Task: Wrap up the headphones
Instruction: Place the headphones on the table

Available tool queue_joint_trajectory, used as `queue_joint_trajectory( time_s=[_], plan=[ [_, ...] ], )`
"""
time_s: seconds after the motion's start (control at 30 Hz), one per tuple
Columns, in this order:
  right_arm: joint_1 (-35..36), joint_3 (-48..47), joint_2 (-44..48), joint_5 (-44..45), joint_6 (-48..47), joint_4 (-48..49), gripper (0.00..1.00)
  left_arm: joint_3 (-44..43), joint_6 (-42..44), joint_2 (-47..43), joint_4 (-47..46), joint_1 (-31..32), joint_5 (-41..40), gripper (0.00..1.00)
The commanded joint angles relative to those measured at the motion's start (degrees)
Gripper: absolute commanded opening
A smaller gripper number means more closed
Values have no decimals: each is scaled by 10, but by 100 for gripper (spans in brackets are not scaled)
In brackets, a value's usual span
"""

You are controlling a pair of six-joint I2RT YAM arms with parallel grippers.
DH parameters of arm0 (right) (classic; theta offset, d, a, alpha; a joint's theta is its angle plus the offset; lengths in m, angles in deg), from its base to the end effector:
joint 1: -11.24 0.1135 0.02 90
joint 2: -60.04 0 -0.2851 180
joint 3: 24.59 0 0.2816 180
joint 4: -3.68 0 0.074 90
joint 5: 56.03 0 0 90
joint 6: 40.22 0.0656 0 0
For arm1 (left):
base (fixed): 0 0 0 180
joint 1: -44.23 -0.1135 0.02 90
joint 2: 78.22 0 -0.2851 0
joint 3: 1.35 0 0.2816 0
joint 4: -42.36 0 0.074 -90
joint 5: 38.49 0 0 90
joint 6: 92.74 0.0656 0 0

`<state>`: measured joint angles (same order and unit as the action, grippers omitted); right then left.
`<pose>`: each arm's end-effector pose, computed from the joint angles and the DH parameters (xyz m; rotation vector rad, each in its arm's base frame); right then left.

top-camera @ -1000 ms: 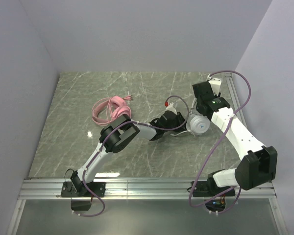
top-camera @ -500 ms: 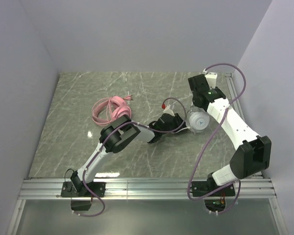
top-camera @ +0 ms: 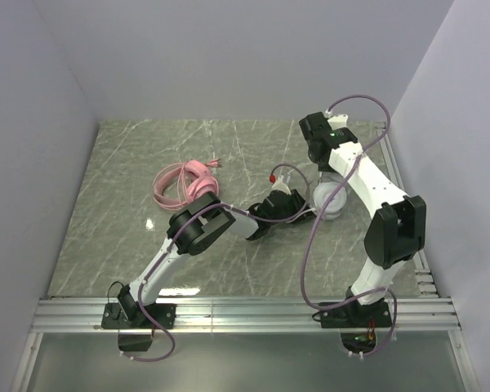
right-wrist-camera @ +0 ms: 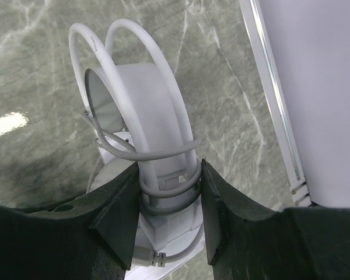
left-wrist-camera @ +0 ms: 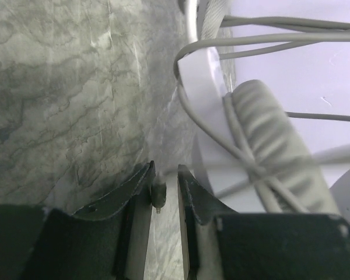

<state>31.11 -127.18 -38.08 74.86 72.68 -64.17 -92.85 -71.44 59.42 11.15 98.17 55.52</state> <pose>0.3874 0.0943 0.3072 0.2740 2.3846 -0.6237 0.3262 -0.4558 0.0666 -0.2176 2.1277 -1.4770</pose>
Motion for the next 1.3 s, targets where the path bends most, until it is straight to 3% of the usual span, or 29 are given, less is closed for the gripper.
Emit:
queue_joint_trajectory(
  time_s=[0.0, 0.4, 0.77, 1.0, 1.27],
  plan=[
    [6, -48, -12, 36, 8, -27, 11, 8, -1, 20, 17, 11, 1, 29],
    [11, -140, -57, 3, -21, -79, 9, 28, -13, 29, -7, 12, 6, 29],
    [11, -87, 13, -15, -51, -103, 9, 48, 3, 4, -11, -24, 33, 28],
    [21, -57, 45, -60, -55, -110, 9, -9, 17, 24, 26, -29, 57, 28],
    [24, -90, 22, -114, -57, -134, 11, -76, 11, 62, 40, -27, 71, 24]
  ],
)
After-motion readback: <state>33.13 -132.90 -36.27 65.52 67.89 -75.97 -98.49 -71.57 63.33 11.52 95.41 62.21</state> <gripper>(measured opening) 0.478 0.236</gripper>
